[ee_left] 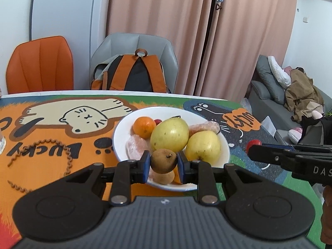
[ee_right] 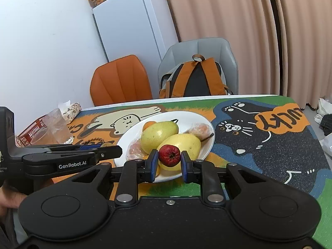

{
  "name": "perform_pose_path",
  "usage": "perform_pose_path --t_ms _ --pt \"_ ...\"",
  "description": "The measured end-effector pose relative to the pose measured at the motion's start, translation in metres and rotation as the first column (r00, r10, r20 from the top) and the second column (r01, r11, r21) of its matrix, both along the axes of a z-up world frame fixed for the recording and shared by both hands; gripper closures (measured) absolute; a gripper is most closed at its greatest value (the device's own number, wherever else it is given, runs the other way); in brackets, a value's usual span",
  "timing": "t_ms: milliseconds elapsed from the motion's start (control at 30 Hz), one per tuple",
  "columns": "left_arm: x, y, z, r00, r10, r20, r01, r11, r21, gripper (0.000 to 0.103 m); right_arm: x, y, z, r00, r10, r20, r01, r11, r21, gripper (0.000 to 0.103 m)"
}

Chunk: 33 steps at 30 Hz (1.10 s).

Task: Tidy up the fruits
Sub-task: 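Carry the brown fruit over the plate with the left gripper while the right gripper carries the red fruit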

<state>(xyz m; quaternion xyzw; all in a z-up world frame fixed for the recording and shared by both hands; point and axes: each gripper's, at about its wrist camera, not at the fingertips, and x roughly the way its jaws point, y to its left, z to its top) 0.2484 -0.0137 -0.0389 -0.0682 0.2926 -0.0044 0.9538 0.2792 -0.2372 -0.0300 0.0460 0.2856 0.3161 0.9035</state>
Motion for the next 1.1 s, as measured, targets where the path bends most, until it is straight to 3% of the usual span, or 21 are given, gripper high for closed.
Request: perform_pose_path --t_ms 467,633,1100 --pt "0.027 -0.003 -0.003 1.000 -0.012 -0.013 0.012 1.000 -0.016 0.077 0.016 -0.007 0.007 0.999 -0.032 0.020 0.032 0.999 0.010 0.082" --pt "0.031 0.002 -0.001 1.000 0.027 -0.016 -0.027 1.000 -0.005 0.068 0.023 -0.006 0.004 0.999 -0.032 0.013 0.032 0.999 0.005 0.082" --pt "0.029 0.031 0.004 0.996 0.089 -0.027 -0.090 0.995 -0.034 0.066 0.046 0.013 0.001 1.000 -0.006 0.007 0.006 1.000 -0.004 0.082"
